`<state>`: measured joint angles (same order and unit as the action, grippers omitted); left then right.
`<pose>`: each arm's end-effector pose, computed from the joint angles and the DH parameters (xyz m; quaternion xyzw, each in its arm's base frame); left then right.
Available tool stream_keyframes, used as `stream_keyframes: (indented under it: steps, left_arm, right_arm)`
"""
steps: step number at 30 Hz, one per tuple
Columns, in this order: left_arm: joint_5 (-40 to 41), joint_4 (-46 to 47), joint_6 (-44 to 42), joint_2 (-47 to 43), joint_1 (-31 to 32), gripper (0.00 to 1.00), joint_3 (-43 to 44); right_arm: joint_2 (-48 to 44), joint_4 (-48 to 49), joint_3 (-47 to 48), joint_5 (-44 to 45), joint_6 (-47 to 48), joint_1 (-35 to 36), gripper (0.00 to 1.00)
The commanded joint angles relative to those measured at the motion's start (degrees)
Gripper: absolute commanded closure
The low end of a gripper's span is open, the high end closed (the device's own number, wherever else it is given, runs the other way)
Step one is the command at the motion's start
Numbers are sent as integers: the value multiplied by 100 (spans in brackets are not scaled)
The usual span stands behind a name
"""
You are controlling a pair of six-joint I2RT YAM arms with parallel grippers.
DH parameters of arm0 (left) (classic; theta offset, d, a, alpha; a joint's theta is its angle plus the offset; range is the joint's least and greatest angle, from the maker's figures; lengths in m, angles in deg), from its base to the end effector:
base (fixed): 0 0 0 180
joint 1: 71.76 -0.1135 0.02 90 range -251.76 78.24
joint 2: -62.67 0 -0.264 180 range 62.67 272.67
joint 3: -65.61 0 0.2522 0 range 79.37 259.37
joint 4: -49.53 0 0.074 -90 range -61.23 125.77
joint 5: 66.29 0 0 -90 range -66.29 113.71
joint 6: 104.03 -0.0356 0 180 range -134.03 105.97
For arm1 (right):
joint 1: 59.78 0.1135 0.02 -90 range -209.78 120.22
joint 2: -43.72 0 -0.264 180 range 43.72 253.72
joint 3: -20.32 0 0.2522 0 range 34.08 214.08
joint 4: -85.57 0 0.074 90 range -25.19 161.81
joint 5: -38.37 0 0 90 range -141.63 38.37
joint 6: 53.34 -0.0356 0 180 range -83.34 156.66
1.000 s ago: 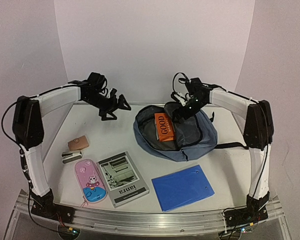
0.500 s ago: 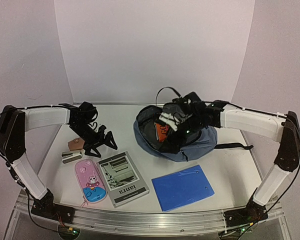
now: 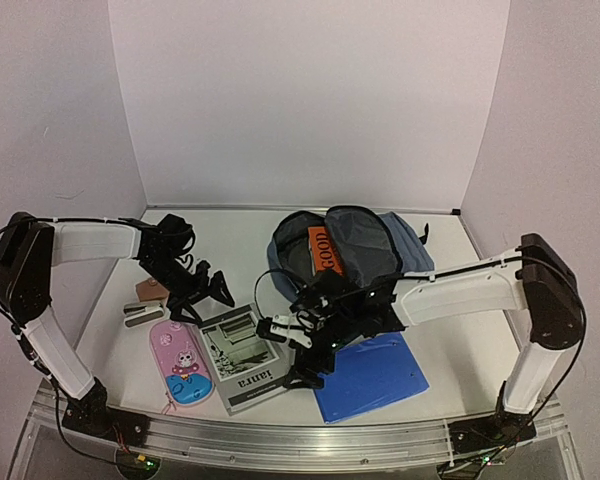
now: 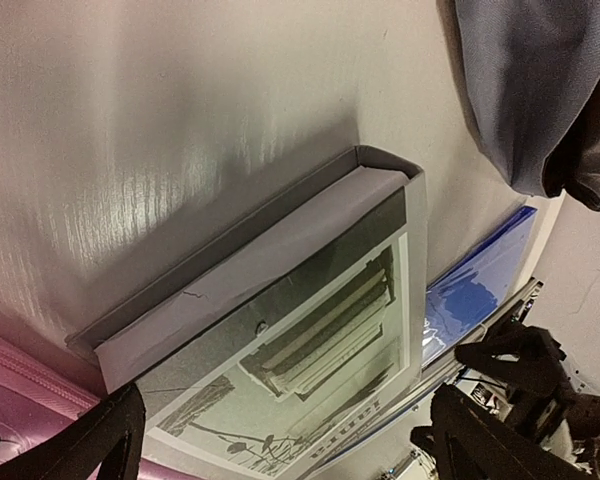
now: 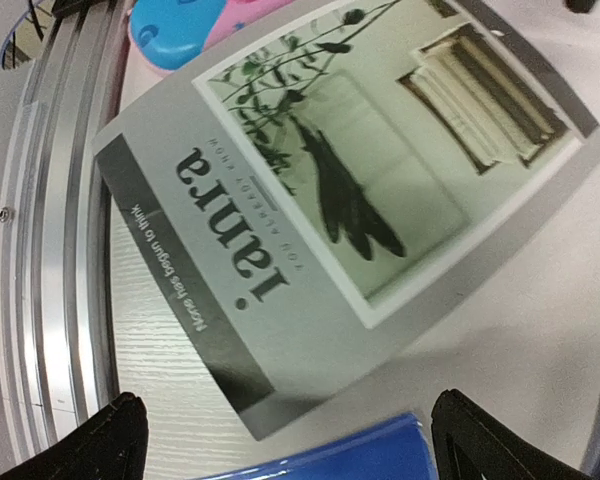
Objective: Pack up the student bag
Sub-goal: Adjust the book at the center of the board.
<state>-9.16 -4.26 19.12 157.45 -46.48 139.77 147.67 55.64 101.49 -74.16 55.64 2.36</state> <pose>0.2684 -0.1481 0.1877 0.0269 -0.9507 0.3081 0.0233 0.1660 0.3431 0.1870 -0.6517 0.6654 0.2874 0.2235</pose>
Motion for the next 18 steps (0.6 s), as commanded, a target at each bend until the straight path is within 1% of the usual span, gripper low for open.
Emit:
stream_keyframes:
  steps: [1, 8, 11, 13, 16, 18]
  left_arm:
    - [-116, 246, 27, 12, -10, 0, -15]
    - [-276, 297, -152, 429, -14, 0, 110]
    - [-321, 243, -251, 552, -14, 0, 165]
    - [-386, 194, -320, 620, -10, 4, 209]
    - [-546, 170, -396, 686, -10, 13, 273]
    - [-553, 104, -455, 696, -14, 18, 367]
  right_arm:
    - [359, 613, -152, 523, -131, 280, 2]
    - [1087, 642, 245, 1699, -142, 271, 2]
    - [1240, 603, 581, 1776, -386, -34, 2]
    - [1291, 536, 762, 1776, -437, -250, 3]
    - [1301, 423, 928, 1743, -439, -481, 7]
    - [1271, 328, 1034, 1732, -430, -615, 9]
